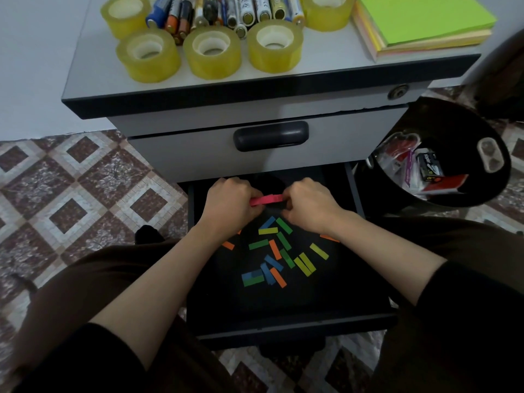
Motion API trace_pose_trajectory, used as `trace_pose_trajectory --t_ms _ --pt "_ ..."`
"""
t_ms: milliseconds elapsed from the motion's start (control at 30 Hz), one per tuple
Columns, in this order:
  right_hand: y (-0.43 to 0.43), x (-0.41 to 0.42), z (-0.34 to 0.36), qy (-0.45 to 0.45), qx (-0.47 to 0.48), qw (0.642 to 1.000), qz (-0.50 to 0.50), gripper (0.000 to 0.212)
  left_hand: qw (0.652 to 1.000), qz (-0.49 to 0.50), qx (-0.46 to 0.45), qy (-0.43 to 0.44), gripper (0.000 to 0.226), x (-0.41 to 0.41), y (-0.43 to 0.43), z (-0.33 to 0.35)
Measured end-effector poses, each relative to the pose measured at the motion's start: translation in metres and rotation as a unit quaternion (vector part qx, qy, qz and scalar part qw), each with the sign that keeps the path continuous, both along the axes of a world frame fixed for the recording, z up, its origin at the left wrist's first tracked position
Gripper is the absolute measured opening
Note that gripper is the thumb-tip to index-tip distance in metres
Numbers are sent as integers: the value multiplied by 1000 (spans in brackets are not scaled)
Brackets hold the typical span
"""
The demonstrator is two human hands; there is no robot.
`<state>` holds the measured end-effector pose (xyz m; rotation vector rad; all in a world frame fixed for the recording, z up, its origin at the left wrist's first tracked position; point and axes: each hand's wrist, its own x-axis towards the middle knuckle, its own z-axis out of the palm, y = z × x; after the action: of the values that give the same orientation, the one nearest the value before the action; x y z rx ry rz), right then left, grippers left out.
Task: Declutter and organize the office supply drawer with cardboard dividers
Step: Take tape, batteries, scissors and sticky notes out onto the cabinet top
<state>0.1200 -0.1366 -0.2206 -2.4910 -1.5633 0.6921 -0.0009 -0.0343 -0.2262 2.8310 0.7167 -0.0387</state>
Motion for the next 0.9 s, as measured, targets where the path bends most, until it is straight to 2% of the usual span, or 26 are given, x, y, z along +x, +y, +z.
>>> trace_pose_trajectory --t_ms 367,567,667,767,900 --pt "-3 -4 5 22 17 1000 7 22 1000 -21 -7 -16 27 -2 -4 3" --pt "-17 -7 15 -20 8 1000 22 34 995 -40 -45 -73 22 -6 -18 5" --pt "-23 -14 18 -31 21 999 39 23 991 -66 -60 -100 20 -7 -26 6" --pt "-27 -16 17 -61 18 997 45 16 993 -70 -63 -77 24 -6 -33 9" --pt "-32 -15 16 -63 20 997 49 16 993 -53 -90 -52 28 -8 -39 9"
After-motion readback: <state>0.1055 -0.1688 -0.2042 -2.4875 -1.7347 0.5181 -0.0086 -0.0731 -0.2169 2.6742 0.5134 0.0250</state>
